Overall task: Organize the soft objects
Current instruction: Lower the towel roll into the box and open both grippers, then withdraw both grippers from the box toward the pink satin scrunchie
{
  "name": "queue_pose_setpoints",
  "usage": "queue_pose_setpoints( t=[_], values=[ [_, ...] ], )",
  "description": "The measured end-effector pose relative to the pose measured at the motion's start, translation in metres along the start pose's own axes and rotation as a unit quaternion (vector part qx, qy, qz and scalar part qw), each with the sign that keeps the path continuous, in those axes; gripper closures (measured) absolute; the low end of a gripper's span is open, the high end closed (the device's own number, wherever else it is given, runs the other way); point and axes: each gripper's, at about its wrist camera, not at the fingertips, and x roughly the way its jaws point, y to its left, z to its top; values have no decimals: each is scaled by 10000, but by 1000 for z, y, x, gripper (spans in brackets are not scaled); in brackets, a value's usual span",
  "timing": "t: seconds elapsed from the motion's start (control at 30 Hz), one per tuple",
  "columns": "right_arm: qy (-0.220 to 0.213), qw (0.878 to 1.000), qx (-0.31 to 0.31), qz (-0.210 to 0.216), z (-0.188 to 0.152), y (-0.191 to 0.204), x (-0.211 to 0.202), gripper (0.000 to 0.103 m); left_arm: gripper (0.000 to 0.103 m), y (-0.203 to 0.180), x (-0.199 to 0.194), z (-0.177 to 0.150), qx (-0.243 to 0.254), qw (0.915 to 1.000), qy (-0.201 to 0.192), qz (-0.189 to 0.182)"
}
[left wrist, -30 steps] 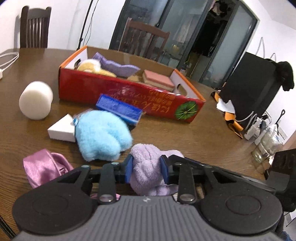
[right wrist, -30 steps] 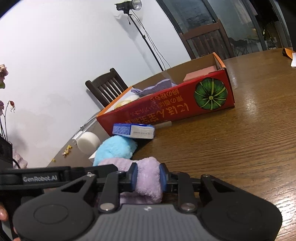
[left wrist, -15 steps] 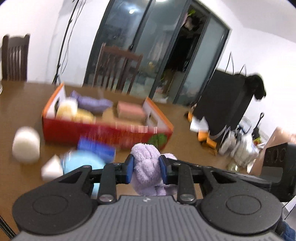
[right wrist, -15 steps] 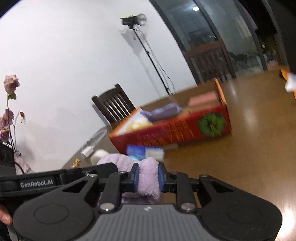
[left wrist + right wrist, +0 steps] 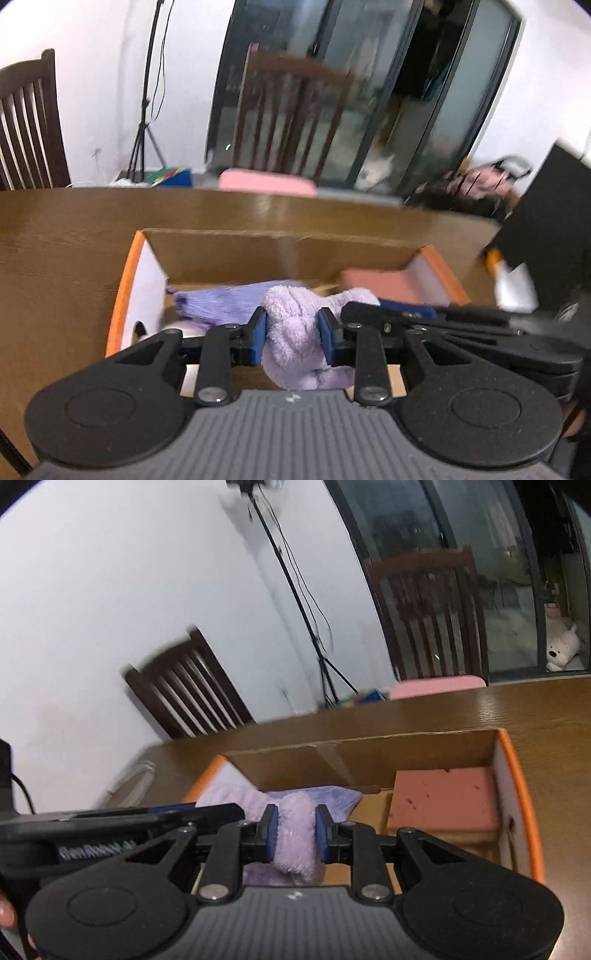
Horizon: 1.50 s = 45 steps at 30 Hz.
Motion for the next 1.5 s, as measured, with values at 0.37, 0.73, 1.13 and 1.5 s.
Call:
queue_pose_setpoints(
  t=[0.37,0.73,1.13,1.5],
  values=[
    [940,9936,-235,-583,1,0,63,66,66,17,31,-19,338,9985,251,357],
    [291,9956,-484,-752,14,-1,-46,52,42,15,-93,-16,409,9979,-360,356],
    [-606,9892,-769,-1088,-9,13,-210,38,26,14,-242,-63,224,9912,-1169,579],
    [-1278,9789,-1437,-695,-144,56,-272,30,7,-1,-321,-217,23,9735,-2213,574]
  ],
)
